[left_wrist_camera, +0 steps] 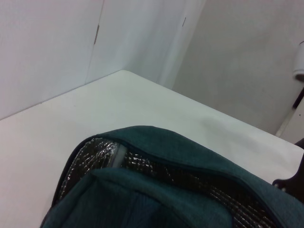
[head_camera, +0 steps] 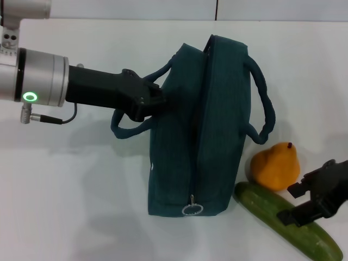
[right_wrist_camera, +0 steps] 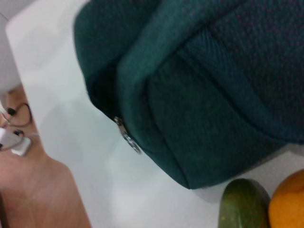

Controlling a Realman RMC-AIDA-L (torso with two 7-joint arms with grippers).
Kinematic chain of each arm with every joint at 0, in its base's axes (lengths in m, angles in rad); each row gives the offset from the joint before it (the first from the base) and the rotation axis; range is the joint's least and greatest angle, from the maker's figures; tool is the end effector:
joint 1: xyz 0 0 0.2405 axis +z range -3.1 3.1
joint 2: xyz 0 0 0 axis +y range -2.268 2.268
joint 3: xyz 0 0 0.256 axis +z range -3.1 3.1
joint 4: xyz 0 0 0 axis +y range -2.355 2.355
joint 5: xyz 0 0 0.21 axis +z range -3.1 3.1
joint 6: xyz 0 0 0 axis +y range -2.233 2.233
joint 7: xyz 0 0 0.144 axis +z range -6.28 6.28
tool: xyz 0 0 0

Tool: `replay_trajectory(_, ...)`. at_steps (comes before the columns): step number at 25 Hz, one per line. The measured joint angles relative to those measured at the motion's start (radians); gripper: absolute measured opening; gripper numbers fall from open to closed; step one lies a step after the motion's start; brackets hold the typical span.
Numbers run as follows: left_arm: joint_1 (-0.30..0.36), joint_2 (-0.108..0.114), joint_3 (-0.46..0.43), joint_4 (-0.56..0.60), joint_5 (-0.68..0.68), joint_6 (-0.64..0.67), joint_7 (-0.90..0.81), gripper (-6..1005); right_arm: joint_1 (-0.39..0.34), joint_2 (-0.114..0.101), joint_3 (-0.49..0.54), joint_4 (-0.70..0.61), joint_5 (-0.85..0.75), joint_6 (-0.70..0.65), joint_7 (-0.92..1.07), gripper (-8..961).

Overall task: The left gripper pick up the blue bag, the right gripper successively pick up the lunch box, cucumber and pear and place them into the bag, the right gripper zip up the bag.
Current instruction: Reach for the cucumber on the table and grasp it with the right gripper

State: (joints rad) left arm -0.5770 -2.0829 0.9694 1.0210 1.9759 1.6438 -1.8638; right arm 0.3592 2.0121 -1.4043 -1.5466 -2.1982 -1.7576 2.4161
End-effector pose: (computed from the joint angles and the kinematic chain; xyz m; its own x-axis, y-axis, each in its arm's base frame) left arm -0.1825 0.3461 0.0148 0.8422 0.4093 0.3510 0.4354 -0.9002 0.0052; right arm 0.1881 0.2818 0.0188 0.8068 -0.5717 0.1489 -0.5626 -0.8205 -0.1016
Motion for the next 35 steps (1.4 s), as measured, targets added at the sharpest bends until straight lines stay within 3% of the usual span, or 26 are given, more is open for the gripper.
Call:
replay_trajectory(9, 0.0, -0.002, 0.001, -0.002, -0.002, -0.001, 0.0, 42, 0.046, 0.002, -0.1, 0.05, -0.08, 0.068, 0.081, 692)
replay_trajectory(33, 0.01, -0.002, 0.002, -0.003, 0.0, -0.001, 0.018, 41, 0.141, 0.014, -0.244, 0.14, -0.164, 0.151, 0.211, 692)
replay_trajectory(35, 0.01, -0.002, 0.002, -0.003, 0.0, -0.001, 0.021, 41, 0.143, 0.014, -0.244, 0.143, -0.159, 0.151, 0.213, 656)
